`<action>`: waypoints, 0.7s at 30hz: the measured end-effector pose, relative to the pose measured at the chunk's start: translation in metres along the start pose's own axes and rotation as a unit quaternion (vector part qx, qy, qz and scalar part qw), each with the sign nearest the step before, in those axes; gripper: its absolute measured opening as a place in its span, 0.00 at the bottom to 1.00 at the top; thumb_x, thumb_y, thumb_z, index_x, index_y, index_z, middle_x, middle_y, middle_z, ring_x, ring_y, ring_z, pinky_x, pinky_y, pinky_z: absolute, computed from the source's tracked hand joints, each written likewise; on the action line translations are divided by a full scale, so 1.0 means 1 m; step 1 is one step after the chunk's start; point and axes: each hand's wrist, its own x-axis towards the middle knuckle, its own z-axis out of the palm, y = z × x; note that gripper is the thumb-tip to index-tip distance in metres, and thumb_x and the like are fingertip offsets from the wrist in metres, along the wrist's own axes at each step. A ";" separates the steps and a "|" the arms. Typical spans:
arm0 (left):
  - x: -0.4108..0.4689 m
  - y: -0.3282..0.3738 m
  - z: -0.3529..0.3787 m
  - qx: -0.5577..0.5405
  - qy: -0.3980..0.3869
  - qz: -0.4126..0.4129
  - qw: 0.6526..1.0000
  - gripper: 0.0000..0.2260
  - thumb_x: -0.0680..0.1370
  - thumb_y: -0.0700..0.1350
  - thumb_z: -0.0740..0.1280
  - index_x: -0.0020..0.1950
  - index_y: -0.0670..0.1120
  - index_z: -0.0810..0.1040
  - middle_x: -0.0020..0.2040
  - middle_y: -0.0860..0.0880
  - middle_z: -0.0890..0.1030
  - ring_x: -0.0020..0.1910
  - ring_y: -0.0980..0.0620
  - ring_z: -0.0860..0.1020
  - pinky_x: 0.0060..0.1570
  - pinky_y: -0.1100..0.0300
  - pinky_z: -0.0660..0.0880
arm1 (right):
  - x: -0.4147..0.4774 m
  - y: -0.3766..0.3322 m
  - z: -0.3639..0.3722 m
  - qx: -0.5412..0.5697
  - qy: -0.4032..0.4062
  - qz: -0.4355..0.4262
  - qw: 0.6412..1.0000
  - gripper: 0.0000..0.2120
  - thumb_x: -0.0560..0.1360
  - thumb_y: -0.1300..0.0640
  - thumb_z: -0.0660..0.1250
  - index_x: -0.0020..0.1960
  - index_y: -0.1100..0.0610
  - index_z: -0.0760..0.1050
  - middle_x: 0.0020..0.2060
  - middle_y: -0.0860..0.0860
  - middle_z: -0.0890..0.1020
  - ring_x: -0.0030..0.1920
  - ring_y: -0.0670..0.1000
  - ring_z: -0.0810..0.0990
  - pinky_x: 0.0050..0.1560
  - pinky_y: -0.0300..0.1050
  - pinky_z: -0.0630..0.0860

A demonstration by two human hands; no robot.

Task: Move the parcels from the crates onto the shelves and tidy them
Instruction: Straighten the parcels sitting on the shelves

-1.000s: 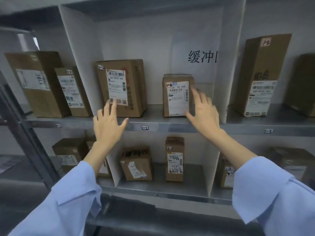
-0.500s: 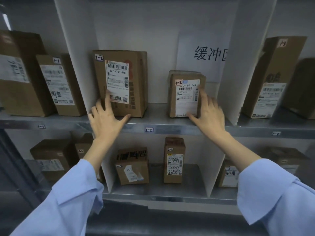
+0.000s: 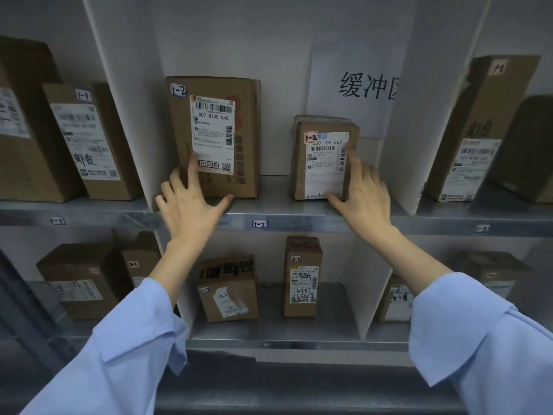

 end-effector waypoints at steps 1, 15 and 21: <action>-0.001 -0.001 -0.002 0.002 0.002 0.002 1.000 0.45 0.69 0.68 0.69 0.79 0.55 0.52 0.71 0.38 0.67 0.64 0.36 0.69 0.59 0.42 0.67 | -0.001 0.000 -0.001 -0.002 0.005 -0.003 1.000 0.45 0.71 0.46 0.74 0.79 0.56 0.54 0.61 0.60 0.75 0.61 0.63 0.73 0.54 0.57 0.73; -0.119 -0.030 0.019 -0.022 0.059 0.160 0.985 0.31 0.77 0.58 0.65 0.77 0.46 0.63 0.65 0.43 0.73 0.61 0.41 0.71 0.56 0.48 0.68 | -0.109 -0.004 0.045 0.055 0.113 -0.125 0.984 0.22 0.76 0.50 0.68 0.67 0.55 0.68 0.66 0.55 0.69 0.68 0.58 0.68 0.63 0.52 0.71; -0.149 -0.071 0.072 0.026 -0.084 0.108 0.990 0.30 0.76 0.60 0.63 0.72 0.44 0.68 0.64 0.42 0.74 0.60 0.40 0.72 0.55 0.46 0.70 | -0.140 0.004 0.088 0.024 0.084 -0.187 0.978 0.20 0.77 0.54 0.68 0.67 0.56 0.71 0.66 0.55 0.69 0.68 0.58 0.68 0.61 0.53 0.71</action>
